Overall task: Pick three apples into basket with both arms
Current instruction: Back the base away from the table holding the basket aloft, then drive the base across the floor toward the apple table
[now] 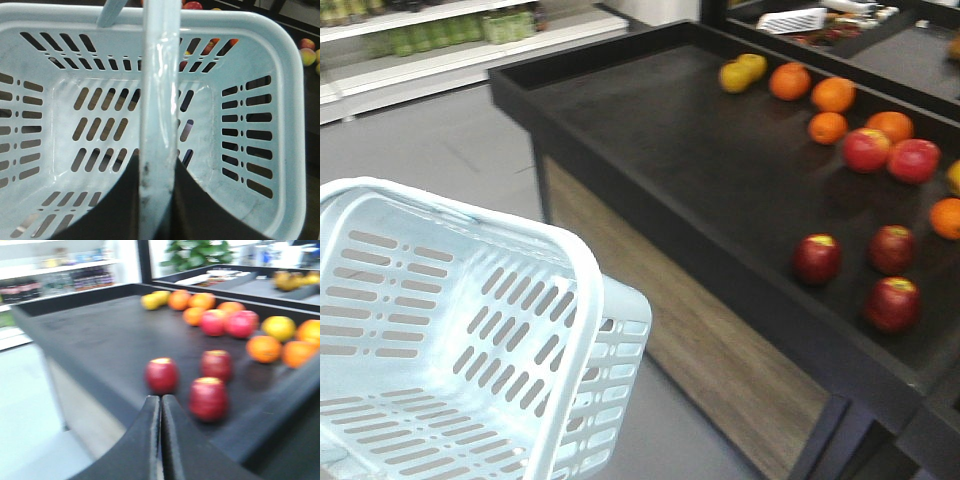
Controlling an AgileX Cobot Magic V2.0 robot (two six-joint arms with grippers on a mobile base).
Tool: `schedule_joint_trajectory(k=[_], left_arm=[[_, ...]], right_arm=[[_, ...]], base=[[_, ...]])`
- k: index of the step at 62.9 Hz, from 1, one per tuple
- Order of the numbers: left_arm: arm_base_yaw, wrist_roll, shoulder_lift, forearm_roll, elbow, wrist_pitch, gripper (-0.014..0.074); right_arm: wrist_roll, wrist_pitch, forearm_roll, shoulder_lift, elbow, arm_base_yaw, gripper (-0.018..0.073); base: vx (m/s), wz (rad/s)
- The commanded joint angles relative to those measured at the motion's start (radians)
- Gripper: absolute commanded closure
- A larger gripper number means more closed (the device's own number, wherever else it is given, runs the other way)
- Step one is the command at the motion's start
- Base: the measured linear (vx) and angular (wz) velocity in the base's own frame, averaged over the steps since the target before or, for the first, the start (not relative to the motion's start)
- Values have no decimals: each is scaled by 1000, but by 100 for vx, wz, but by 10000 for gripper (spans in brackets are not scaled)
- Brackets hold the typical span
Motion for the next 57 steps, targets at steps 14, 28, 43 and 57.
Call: schedule_joint_trajectory(k=[14,28,43,57], left_arm=[[-1,-7,2,-2,-25,-107,603],[-1,-7,2,-2,-25,-107,603],[-1,-7,2,-2,-25,-107,603],[-1,-7,2,-2,-25,-107,603]], right_arm=[[-3,-75,-6,-6,12,4,568],[-3,-75,-6,-6,12,4,568],[-3,-75,-6,-6,12,4,568],[-3,-75,-6,-6,12,4,568]], base=[[-16,61],[-15,59],[-12,53],[-8,48]])
